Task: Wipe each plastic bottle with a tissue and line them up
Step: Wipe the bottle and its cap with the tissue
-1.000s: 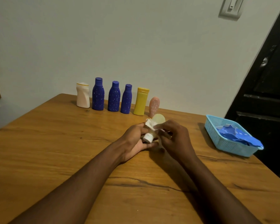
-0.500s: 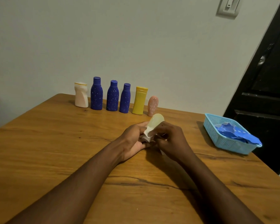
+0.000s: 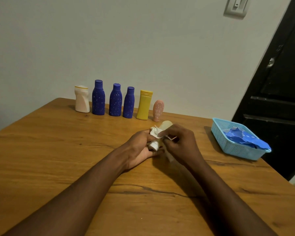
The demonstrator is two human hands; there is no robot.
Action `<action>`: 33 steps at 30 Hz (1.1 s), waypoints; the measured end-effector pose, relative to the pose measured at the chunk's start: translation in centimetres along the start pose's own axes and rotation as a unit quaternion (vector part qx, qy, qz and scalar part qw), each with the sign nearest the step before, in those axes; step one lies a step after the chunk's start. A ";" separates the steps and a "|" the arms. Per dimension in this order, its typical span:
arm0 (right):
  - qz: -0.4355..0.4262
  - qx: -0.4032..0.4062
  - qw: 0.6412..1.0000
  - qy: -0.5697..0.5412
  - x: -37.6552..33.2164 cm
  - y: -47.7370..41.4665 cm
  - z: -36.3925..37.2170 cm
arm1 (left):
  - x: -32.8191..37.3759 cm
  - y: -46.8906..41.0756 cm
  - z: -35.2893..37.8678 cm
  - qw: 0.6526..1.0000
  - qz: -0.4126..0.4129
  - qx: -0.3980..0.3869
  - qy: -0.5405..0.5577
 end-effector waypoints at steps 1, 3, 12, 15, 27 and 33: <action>-0.004 -0.019 1.000 -0.006 -0.2 -0.1 0.3 | 0.1 -0.1 -0.1 1.000 0.002 -0.001 0.002; 0.005 -0.025 1.000 -0.006 0.1 -0.2 -0.1 | 0.1 0.0 0.1 1.000 0.003 -0.006 0.001; 0.064 0.098 0.993 -0.018 2.5 0.4 -3.6 | 0.2 0.3 1.1 0.996 -0.009 -0.022 -0.083; 0.022 0.056 0.998 -0.023 1.3 0.3 -1.9 | 0.5 0.3 0.7 0.998 0.007 -0.024 -0.055; 0.049 0.137 0.988 -0.060 2.3 0.4 -3.8 | 1.0 0.8 0.7 0.998 -0.003 -0.042 -0.048; 0.025 0.076 0.996 -0.040 1.6 0.4 -1.9 | 0.9 0.5 0.2 0.999 0.013 -0.025 -0.023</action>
Point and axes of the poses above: each hand's wrist, its own y-axis away from the middle knuckle, its own z-axis out of the palm, x = y × z, the point moved 7 cm from there along -y, towards the middle knuckle, and after that the axes turned 13 degrees about -x, right-handed, at the moved point
